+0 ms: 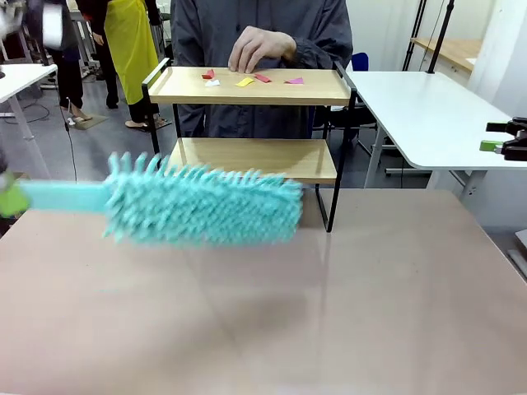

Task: Clean the shelf.
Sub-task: Clean the specific section of the Shelf indicated by the human with the Duster.

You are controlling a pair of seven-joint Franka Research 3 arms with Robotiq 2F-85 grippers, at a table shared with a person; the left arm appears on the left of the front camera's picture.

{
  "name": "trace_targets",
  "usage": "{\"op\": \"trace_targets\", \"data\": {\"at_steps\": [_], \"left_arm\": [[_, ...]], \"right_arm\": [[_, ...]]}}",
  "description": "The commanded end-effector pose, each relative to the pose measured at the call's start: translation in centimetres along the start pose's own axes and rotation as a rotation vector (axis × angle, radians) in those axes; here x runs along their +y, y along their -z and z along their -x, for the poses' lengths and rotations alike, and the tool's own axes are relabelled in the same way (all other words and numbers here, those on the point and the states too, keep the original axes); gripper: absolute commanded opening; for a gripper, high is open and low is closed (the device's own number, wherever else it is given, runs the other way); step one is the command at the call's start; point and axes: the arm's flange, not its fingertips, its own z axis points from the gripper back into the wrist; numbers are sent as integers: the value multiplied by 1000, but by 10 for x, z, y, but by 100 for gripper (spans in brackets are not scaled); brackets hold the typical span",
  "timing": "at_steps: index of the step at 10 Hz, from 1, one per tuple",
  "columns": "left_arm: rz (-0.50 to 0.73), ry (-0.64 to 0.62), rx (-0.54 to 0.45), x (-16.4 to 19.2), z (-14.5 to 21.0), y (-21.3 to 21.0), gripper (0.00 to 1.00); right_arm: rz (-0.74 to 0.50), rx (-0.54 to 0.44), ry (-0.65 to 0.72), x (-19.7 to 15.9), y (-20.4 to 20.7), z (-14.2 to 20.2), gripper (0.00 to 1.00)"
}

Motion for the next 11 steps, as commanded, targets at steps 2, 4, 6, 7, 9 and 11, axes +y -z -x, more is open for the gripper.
{"op": "trace_targets", "data": {"at_steps": [2,4,6,7,9,11], "left_arm": [[6,-114,-158,-64,-73,-62,13],[-75,-246,-241,-106,-127,-83,13],[-173,-388,-386,-143,-180,-90,13],[-224,-448,-442,-156,-203,-86,13],[-317,-572,-529,-167,-246,-70,13],[-411,-650,-573,-169,-280,-52,13]], "right_arm": [[-1,-3,-5,1,2,-3,100],[-1,-3,-5,1,2,-3,100],[-1,-3,-5,1,2,-3,100],[-1,-3,-5,1,2,-3,100],[-1,-3,-5,1,2,-3,100],[-1,-3,-5,1,2,-3,100]]}}
